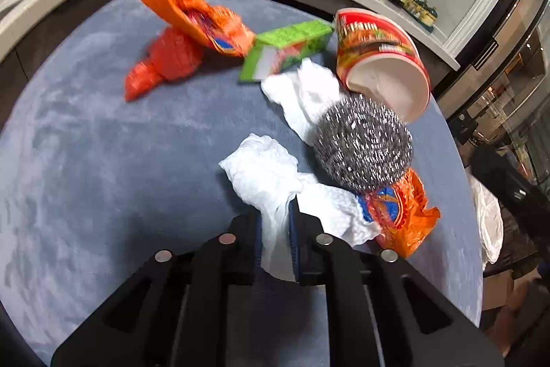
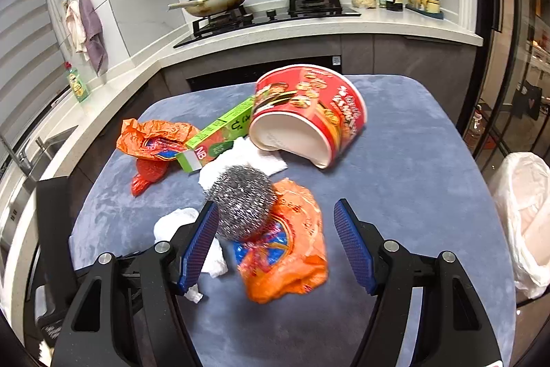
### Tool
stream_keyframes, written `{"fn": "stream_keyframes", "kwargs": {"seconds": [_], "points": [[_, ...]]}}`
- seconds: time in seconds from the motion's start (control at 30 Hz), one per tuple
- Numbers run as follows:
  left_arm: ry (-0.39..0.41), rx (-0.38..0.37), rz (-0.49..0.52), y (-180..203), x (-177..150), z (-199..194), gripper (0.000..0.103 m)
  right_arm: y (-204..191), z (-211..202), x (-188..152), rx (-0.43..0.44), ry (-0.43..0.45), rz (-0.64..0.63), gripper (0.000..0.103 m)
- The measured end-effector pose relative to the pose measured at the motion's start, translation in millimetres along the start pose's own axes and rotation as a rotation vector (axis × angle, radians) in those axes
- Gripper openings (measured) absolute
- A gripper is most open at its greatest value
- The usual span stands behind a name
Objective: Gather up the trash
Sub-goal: 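Grasp a white tissue with the left tool while the right grasps the steel scouring ball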
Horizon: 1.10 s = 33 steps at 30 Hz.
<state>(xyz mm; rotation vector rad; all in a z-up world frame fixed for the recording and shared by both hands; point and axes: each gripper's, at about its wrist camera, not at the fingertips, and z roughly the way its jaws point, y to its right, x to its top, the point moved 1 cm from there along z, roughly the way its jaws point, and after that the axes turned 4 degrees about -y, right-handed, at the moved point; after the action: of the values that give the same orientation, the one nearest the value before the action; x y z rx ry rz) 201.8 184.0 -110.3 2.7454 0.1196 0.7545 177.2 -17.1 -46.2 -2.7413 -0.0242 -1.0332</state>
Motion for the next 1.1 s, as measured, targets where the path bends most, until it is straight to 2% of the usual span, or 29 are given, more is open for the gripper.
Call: {"fn": "stream_keyframes", "kwargs": {"seconds": [0.17, 0.4, 0.6, 0.83, 0.97, 1.07, 1.1], "points": [[0.065, 0.064, -0.024, -19, 14, -22, 0.012, -19, 18, 13, 0.030, -0.005, -0.043, 0.067], [0.091, 0.133, -0.081, -49, 31, -35, 0.012, -54, 57, 39, 0.072, -0.014, -0.135, 0.066], [0.076, 0.134, -0.111, -63, 36, -28, 0.012, -69, 102, 52, 0.075, -0.094, -0.201, 0.056], [0.062, 0.126, -0.122, -68, 38, -20, 0.012, -71, 139, 55, 0.017, -0.164, -0.260, 0.055], [0.057, 0.124, -0.122, -68, 38, -16, 0.012, -65, 160, 53, 0.019, -0.255, -0.261, 0.054], [0.054, 0.120, -0.121, -66, 38, -15, 0.012, -63, 163, 50, 0.030, -0.277, -0.261, 0.041], [0.054, 0.119, -0.119, -65, 38, -14, 0.012, -63, 162, 50, 0.030, -0.274, -0.269, 0.031]]}}
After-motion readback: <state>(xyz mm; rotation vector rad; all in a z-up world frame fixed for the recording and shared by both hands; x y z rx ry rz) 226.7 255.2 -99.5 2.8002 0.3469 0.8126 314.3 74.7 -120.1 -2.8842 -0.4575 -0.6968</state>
